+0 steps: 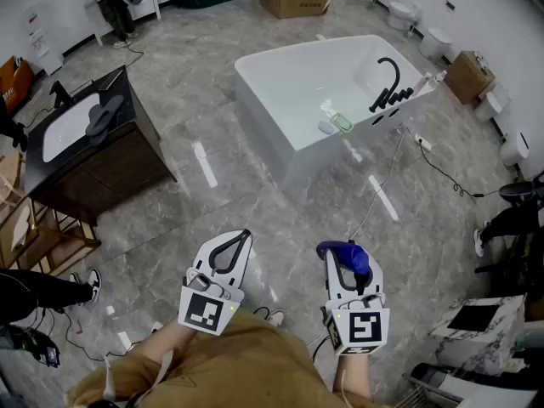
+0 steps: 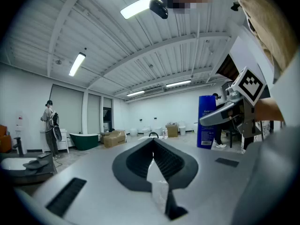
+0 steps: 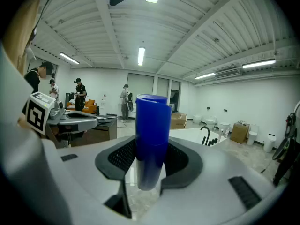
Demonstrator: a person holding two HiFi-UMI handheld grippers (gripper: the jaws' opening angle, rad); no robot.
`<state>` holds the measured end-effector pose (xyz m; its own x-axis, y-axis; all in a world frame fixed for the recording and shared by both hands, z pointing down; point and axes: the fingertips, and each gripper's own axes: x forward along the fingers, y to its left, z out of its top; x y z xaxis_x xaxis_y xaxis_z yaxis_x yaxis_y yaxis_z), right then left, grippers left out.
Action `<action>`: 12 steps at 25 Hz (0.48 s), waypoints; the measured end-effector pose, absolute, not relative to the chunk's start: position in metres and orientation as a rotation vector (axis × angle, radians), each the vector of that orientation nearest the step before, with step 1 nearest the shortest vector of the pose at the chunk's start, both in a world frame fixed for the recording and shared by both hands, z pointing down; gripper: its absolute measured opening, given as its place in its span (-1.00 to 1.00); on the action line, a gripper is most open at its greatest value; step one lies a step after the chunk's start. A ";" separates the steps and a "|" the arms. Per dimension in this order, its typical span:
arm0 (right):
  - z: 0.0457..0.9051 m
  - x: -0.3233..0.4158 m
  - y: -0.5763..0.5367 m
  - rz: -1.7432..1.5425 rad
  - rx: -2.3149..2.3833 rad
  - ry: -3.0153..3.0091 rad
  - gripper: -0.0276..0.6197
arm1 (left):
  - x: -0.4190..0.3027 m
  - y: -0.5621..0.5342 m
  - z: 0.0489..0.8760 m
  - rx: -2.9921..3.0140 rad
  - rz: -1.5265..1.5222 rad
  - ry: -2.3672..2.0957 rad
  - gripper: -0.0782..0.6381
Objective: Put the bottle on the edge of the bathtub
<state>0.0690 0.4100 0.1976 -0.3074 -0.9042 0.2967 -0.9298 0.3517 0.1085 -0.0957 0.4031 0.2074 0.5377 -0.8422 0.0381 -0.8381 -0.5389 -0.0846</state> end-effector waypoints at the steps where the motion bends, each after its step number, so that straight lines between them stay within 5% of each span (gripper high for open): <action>1: 0.196 0.070 0.409 0.117 1.629 -2.313 -0.40 | -0.095 0.403 0.208 -2.700 -0.116 1.485 -0.76; 12: 0.199 0.060 0.423 0.146 1.623 -2.369 -0.40 | -0.106 0.417 0.210 -2.689 -0.129 1.484 -0.76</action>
